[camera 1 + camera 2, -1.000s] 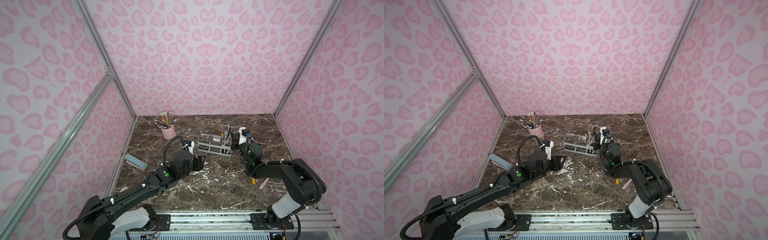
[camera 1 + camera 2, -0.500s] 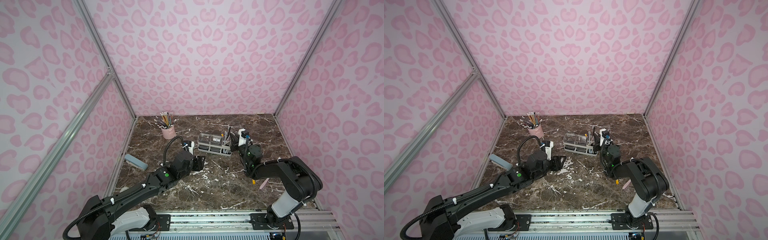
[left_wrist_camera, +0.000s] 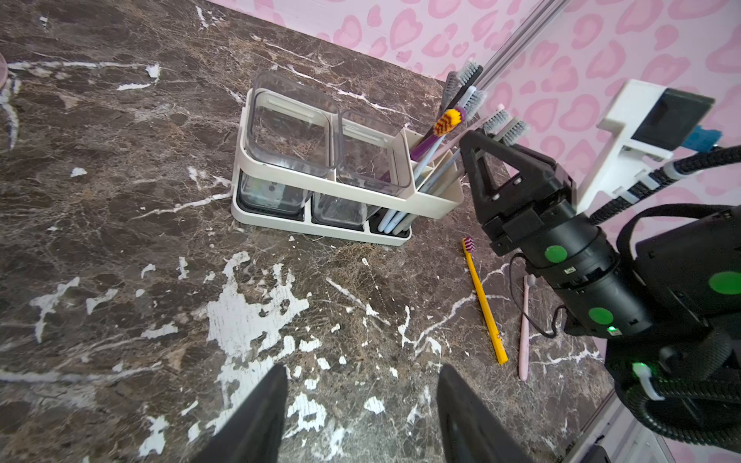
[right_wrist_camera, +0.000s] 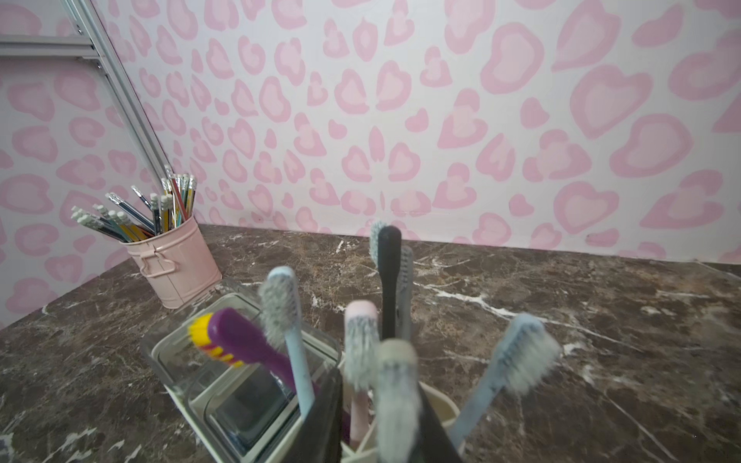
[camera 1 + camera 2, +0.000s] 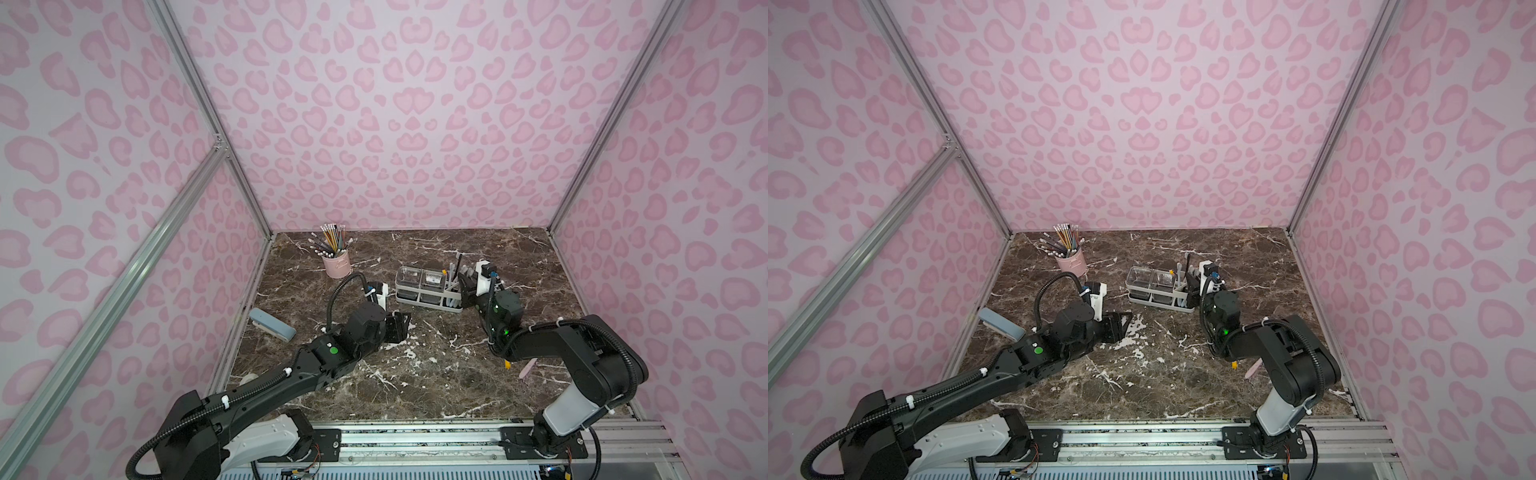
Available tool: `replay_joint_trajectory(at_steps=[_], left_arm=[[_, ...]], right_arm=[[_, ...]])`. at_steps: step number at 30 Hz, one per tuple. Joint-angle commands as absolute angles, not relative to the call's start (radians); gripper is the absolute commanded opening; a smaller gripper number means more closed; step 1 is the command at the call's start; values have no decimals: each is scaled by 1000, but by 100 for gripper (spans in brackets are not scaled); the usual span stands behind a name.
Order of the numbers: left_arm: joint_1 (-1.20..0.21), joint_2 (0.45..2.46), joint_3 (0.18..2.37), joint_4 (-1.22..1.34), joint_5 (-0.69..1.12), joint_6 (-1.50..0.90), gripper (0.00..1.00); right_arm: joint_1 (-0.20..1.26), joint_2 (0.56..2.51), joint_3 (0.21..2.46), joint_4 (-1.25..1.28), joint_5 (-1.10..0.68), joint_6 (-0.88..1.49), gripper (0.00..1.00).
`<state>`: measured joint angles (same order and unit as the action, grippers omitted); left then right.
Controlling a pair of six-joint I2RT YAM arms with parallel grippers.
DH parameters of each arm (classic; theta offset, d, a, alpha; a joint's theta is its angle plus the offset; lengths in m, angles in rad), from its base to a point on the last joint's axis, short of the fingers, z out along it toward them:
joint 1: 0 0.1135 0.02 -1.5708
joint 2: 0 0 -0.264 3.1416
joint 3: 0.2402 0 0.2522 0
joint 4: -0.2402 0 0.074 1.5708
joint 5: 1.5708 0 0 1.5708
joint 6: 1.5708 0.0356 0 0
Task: Place the toothbrush into the toothbrush holder
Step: Place the toothbrush in the toothbrush holder.
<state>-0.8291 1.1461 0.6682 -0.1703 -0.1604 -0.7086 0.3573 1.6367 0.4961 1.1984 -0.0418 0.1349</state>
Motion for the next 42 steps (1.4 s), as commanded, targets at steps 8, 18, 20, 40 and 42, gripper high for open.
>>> replay_joint_trajectory(at_steps=[8,18,20,40,42], left_arm=[[-830,1144,693,-155,-165,-713,65],[-829,1143,715,-181,-186,-725,80],[-829,1140,722,-189,-192,-725,85],[-829,1138,804,-318,-350,-799,98],[-828,1138,812,-342,-386,-807,98]], right_arm=[[357,1518,539,1086,-14,152,44],[357,1364,563,960,31,153,97],[356,1328,577,923,15,157,98],[302,1059,757,80,241,565,99],[302,1035,763,-20,293,568,99]])
